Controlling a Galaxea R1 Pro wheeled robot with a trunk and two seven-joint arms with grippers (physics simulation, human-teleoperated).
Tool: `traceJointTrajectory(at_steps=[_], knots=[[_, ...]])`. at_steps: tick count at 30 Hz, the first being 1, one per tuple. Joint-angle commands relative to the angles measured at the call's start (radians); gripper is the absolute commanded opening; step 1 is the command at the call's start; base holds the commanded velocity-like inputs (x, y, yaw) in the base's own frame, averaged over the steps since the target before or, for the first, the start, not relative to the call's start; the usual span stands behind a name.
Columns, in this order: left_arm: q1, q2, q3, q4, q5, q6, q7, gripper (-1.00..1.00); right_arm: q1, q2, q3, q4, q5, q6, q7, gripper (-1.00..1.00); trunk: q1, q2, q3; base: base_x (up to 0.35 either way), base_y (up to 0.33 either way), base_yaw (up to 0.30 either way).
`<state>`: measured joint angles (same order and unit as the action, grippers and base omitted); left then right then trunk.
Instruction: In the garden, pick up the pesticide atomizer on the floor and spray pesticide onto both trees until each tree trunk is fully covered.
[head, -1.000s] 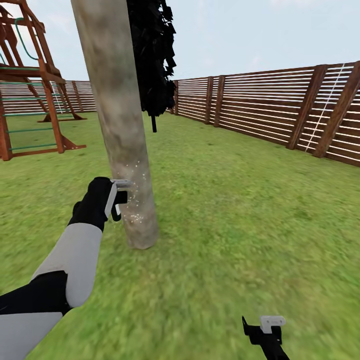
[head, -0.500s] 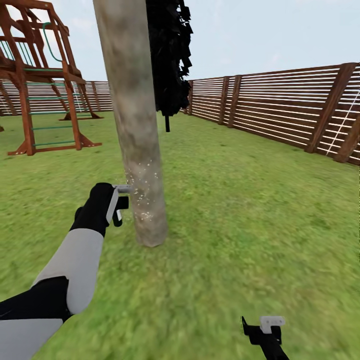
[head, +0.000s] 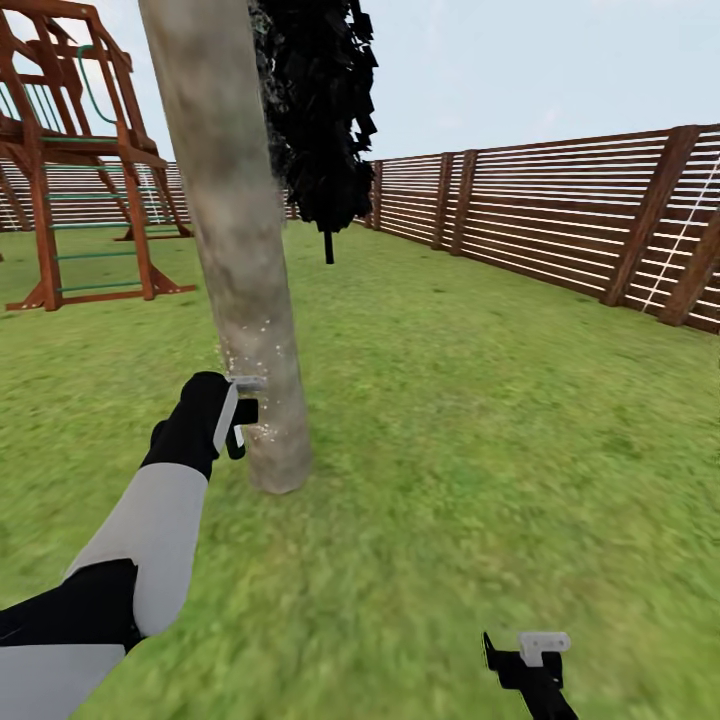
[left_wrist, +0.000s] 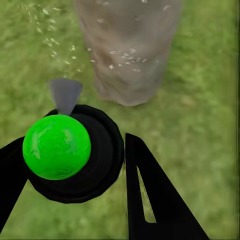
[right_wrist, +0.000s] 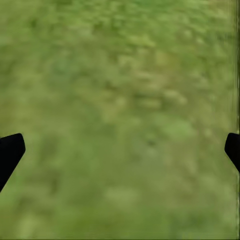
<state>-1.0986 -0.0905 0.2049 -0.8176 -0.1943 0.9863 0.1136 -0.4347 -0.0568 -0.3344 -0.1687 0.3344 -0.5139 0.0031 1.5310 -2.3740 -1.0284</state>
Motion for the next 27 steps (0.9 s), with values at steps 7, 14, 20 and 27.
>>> traceJointTrajectory(at_steps=[7, 14, 20, 27], knots=[[0.009, 0.0, -0.001, 0.0, -0.001, -0.002, 0.001, -1.0, 0.001, 0.003, 0.0, 0.0, 0.0, 0.0, 0.0, 1.0, 0.0, 0.0, 0.0, 0.0, -0.271, 0.146], [0.029, 0.001, -0.001, 0.0, -0.002, -0.006, 0.005, -1.0, 0.0, -0.001, -0.001, 0.0, 0.001, 0.0, 0.0, 1.0, 0.0, 0.0, 0.0, 0.0, -0.271, 0.015], [0.029, 0.005, -0.003, 0.0, -0.001, -0.003, 0.003, -1.0, 0.0, 0.0, 0.0, 0.0, 0.0, 0.0, 0.0, 1.0, 0.0, 0.0, 0.0, 0.078, -0.271, 0.0], [0.029, 0.005, -0.002, 0.0, 0.0, -0.003, 0.003, -1.0, 0.0, 0.001, 0.0, 0.0, 0.0, 0.0, 0.0, 1.0, 0.0, 0.0, 0.0, 0.109, -0.271, 0.007]])
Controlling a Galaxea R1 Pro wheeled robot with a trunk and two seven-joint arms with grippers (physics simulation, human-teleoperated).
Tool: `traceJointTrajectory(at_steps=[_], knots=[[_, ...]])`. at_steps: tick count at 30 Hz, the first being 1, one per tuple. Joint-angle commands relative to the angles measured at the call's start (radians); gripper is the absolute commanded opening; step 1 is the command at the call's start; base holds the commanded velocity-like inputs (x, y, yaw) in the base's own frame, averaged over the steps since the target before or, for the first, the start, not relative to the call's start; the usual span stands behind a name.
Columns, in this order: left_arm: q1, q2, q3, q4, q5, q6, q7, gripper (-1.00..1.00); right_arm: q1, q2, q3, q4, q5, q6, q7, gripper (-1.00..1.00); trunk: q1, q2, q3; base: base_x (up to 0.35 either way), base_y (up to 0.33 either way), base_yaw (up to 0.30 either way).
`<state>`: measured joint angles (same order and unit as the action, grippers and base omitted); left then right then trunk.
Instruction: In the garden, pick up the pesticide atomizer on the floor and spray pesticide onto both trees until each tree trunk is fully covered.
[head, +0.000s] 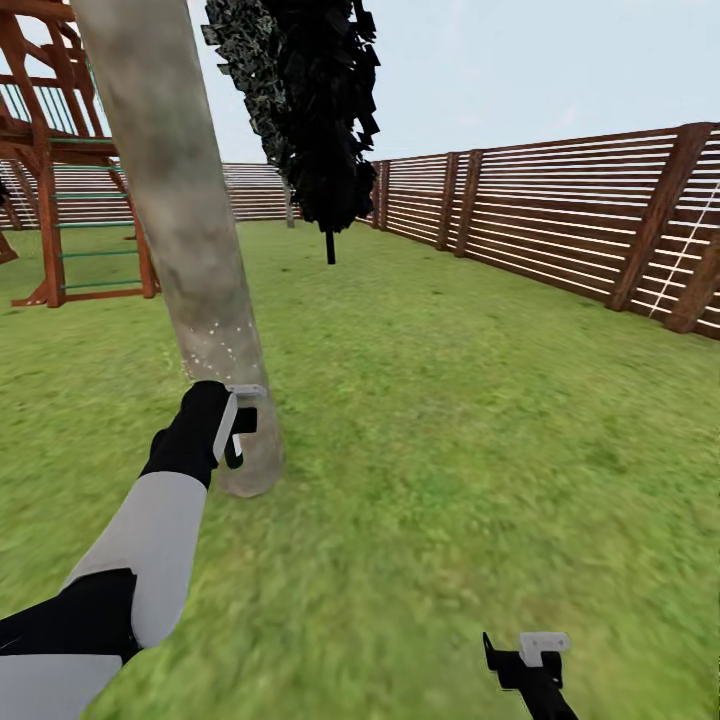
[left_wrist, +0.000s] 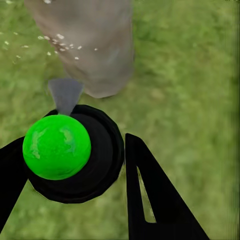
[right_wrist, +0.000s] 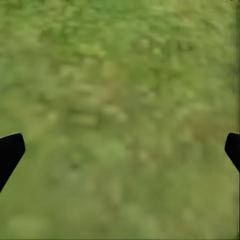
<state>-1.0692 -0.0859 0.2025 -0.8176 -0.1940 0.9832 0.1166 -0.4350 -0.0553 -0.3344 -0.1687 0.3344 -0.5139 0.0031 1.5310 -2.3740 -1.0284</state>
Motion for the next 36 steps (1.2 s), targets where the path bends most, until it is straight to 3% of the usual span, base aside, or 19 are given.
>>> traceJointTrajectory(at_steps=[1, 9, 19, 29, 36], knots=[[0.0, 0.0, -0.001, 0.0, -0.001, 0.0, 0.0, -1.0, 0.0, 0.0, 0.0, 0.0, 0.0, 0.0, 0.0, 1.0, 0.0, 0.0, 0.0, 0.119, -0.271, 0.088], [0.0, 0.0, -0.001, 0.0, 0.0, 0.0, 0.0, -1.0, 0.001, 0.002, 0.0, 0.0, 0.0, 0.0, 0.0, 1.0, 0.0, 0.0, 0.002, 0.125, -0.27, 0.188], [0.0, 0.0, 0.0, 0.0, -0.003, 0.0, 0.0, -1.0, 0.001, 0.002, 0.0, 0.0, 0.0, 0.0, 0.0, 1.0, 0.0, 0.0, 0.003, 0.194, -0.221, 0.038], [0.0, 0.0, 0.0, 0.0, -0.005, 0.0, 0.0, -1.0, 0.001, 0.003, 0.0, 0.0, 0.0, 0.0, 0.0, 1.0, 0.0, 0.0, 0.003, 0.108, -0.251, 0.27], [0.058, 0.005, 0.006, 0.001, -0.005, -0.004, 0.004, -1.0, 0.0, 0.003, 0.0, 0.0, 0.0, 0.0, 0.0, 1.0, 0.0, 0.0, 0.003, 0.001, -0.271, 0.277]])
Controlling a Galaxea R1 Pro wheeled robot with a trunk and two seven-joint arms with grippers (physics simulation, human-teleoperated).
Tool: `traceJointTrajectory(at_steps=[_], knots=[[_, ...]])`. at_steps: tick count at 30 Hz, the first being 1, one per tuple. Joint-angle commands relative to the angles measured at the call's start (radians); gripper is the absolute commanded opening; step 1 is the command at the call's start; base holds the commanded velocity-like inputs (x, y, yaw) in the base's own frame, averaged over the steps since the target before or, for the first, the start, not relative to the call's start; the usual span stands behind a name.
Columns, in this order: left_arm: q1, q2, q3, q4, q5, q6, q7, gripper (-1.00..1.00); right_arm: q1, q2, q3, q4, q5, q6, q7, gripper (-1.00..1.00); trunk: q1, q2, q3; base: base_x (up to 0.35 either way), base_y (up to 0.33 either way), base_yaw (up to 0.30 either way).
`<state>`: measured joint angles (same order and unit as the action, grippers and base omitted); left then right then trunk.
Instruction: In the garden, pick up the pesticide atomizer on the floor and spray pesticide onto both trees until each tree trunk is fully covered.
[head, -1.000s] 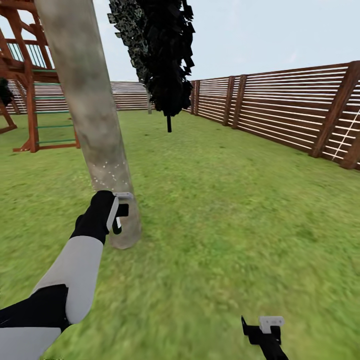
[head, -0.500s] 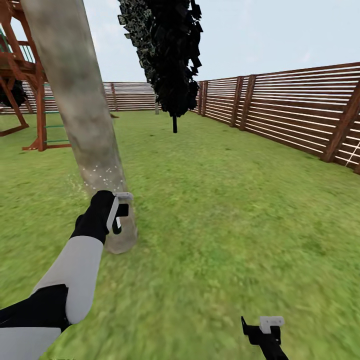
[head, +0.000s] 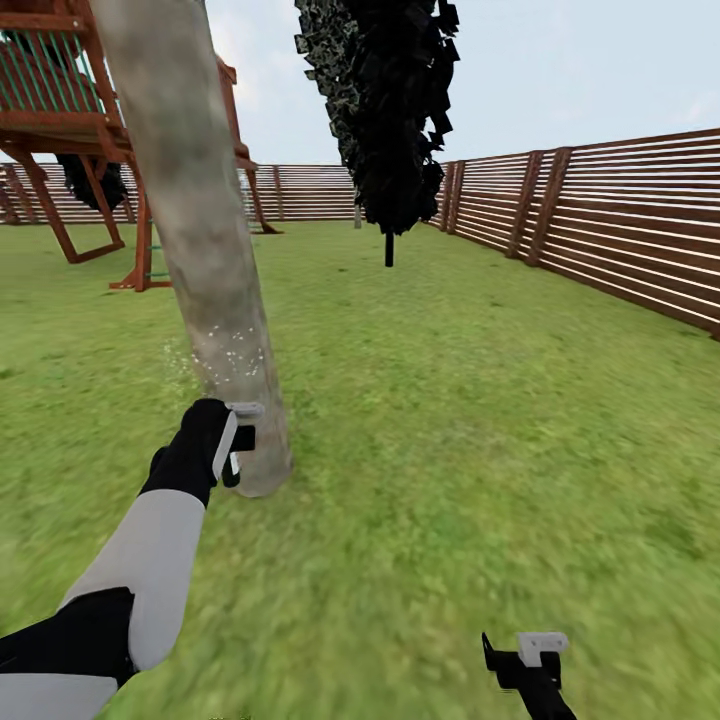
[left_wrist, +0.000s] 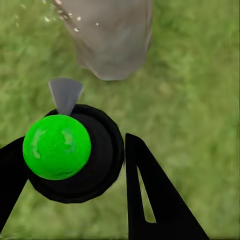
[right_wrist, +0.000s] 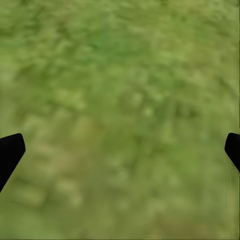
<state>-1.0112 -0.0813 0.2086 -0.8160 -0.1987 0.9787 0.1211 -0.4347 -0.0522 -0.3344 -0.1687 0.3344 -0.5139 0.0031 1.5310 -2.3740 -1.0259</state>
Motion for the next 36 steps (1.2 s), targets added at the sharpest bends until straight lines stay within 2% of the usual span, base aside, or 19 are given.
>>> traceJointTrajectory(at_steps=[1, 12, 20, 22, 26, 31, 36], knots=[[0.001, 0.0, 0.0, 0.0, 0.0, 0.0, 0.0, -1.0, 0.0, 0.0, 0.0, 0.0, 0.0, 0.0, 0.0, 1.0, 0.0, 0.0, 0.0, 0.0, -0.272, 0.277], [0.022, 0.003, 0.004, 0.015, -0.002, 0.0, 0.0, -1.0, 0.0, 0.0, 0.0, 0.0, 0.0, 0.0, 0.0, 1.0, 0.0, 0.0, 0.0, 0.027, -0.273, 0.234], [0.085, 0.052, 0.006, 0.015, 0.003, -0.008, -0.002, -1.0, 0.0, 0.0, 0.0, 0.0, 0.0, 0.0, 0.0, 1.0, 0.0, 0.0, 0.0, 0.173, -0.246, 0.018], [0.095, 0.057, 0.006, 0.015, 0.005, -0.019, -0.003, -1.0, 0.0, 0.0, 0.0, 0.0, 0.0, 0.0, 0.0, 1.0, 0.0, 0.0, 0.0, 0.195, -0.232, 0.162], [0.116, 0.057, 0.005, 0.016, 0.007, -0.052, -0.002, -1.0, 0.0, 0.0, 0.0, 0.0, 0.0, 0.0, 0.0, 1.0, 0.0, 0.0, 0.0, 0.212, -0.219, 0.234], [0.141, 0.057, 0.005, 0.017, 0.007, -0.056, -0.002, -1.0, 0.0, 0.0, 0.0, 0.0, 0.0, 0.0, 0.0, 1.0, 0.0, 0.0, 0.0, 0.22, -0.212, 0.229], [0.157, 0.055, 0.005, 0.017, 0.006, -0.056, -0.001, -1.0, 0.0, -0.006, -0.001, 0.0, 0.0, 0.0, 0.0, 1.0, 0.0, 0.0, 0.0, 0.22, -0.212, 0.026]])
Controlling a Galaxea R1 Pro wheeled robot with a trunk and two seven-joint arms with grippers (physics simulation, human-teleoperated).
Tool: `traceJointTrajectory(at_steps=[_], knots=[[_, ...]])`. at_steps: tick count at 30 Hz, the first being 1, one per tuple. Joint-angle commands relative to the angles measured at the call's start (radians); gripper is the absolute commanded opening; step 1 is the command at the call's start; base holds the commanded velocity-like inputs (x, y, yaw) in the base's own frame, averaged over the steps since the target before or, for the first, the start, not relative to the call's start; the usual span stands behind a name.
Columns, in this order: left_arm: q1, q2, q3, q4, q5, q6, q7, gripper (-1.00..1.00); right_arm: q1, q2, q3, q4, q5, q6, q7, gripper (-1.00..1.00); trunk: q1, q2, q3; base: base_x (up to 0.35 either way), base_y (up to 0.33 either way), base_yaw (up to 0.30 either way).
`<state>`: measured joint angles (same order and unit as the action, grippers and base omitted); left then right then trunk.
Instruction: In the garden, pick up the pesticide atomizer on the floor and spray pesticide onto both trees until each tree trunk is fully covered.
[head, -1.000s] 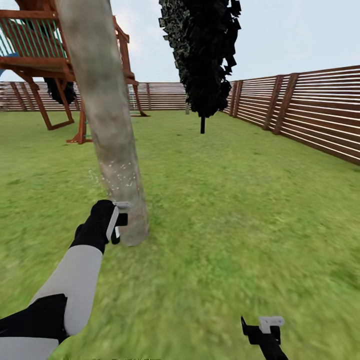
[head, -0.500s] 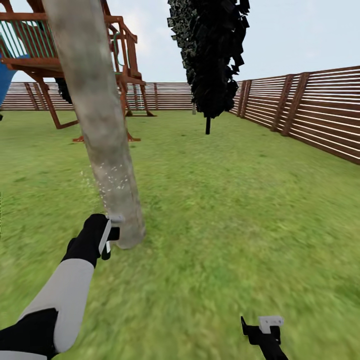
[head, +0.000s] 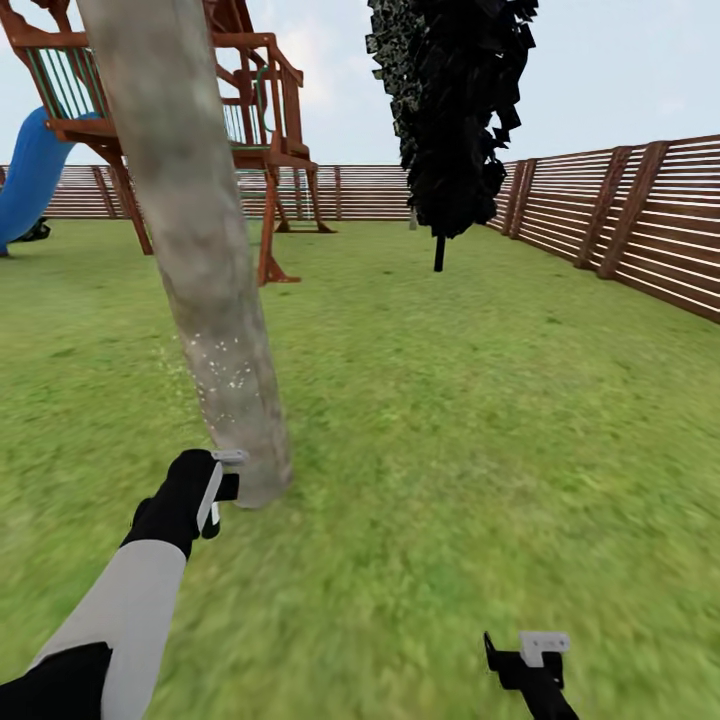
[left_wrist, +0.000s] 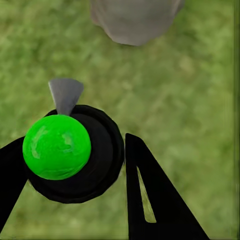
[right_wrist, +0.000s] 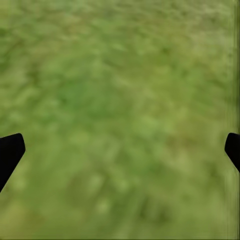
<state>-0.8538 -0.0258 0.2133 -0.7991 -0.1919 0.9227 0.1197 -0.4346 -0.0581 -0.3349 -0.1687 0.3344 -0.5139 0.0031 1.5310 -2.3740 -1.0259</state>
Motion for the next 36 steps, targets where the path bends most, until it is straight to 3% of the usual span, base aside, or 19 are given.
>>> traceJointTrajectory(at_steps=[1, 7, 10, 13, 20, 23, 25, 28, 31, 36], knots=[[0.005, 0.001, 0.0, 0.0, -0.001, 0.0, 0.0, -1.0, 0.0, 0.0, 0.0, 0.0, 0.0, 0.0, 0.0, 1.0, 0.0, 0.0, 0.0, 0.22, -0.212, 0.001], [0.042, 0.016, 0.003, 0.0, 0.0, -0.001, -0.001, -1.0, 0.0, 0.002, 0.0, -0.001, 0.0, 0.0, 0.0, 1.0, 0.0, 0.0, 0.0, 0.22, -0.212, 0.0], [0.074, 0.037, 0.004, 0.003, 0.002, -0.058, -0.002, -1.0, 0.0, 0.004, 0.001, 0.0, 0.0, 0.0, 0.0, 1.0, 0.0, 0.0, 0.0, 0.22, -0.212, 0.108], [0.098, 0.043, 0.004, 0.011, 0.002, -0.071, -0.002, -1.0, 0.0, 0.006, 0.001, 0.0, 0.0, 0.0, 0.0, 1.0, 0.0, 0.0, 0.0, 0.22, -0.212, 0.257], [0.134, 0.038, 0.002, 0.012, 0.007, -0.091, -0.011, -1.0, 0.0, 0.006, 0.001, 0.0, 0.0, 0.0, 0.0, 1.0, 0.0, 0.0, 0.0, 0.068, -0.069, 0.248], [0.138, 0.032, 0.003, 0.012, 0.008, -0.194, -0.012, -1.0, 0.0, 0.006, 0.0, -0.001, 0.0, 0.0, 0.0, 1.0, 0.0, 0.0, 0.0, 0.06, -0.164, 0.035], [0.139, 0.029, 0.003, 0.012, 0.009, -0.225, -0.011, -1.0, 0.0, 0.006, 0.0, 0.0, 0.0, 0.0, 0.0, 1.0, 0.0, 0.0, 0.0, 0.091, -0.247, 0.005], [0.139, 0.026, 0.003, 0.007, 0.01, -0.236, -0.012, -1.0, 0.0, 0.006, 0.001, 0.0, 0.0, 0.0, 0.0, 1.0, 0.0, 0.0, 0.0, 0.095, -0.258, 0.001], [0.14, 0.029, 0.003, 0.006, 0.046, -0.237, -0.012, -1.0, 0.0, 0.006, 0.001, 0.0, 0.0, 0.0, 0.0, 1.0, 0.0, 0.0, 0.0, 0.088, -0.264, 0.0], [0.141, 0.03, 0.003, 0.01, 0.06, -0.237, -0.013, -1.0, 0.0, 0.006, 0.001, 0.0, 0.0, 0.0, 0.0, 1.0, 0.0, 0.0, 0.0, 0.076, -0.268, 0.134]])
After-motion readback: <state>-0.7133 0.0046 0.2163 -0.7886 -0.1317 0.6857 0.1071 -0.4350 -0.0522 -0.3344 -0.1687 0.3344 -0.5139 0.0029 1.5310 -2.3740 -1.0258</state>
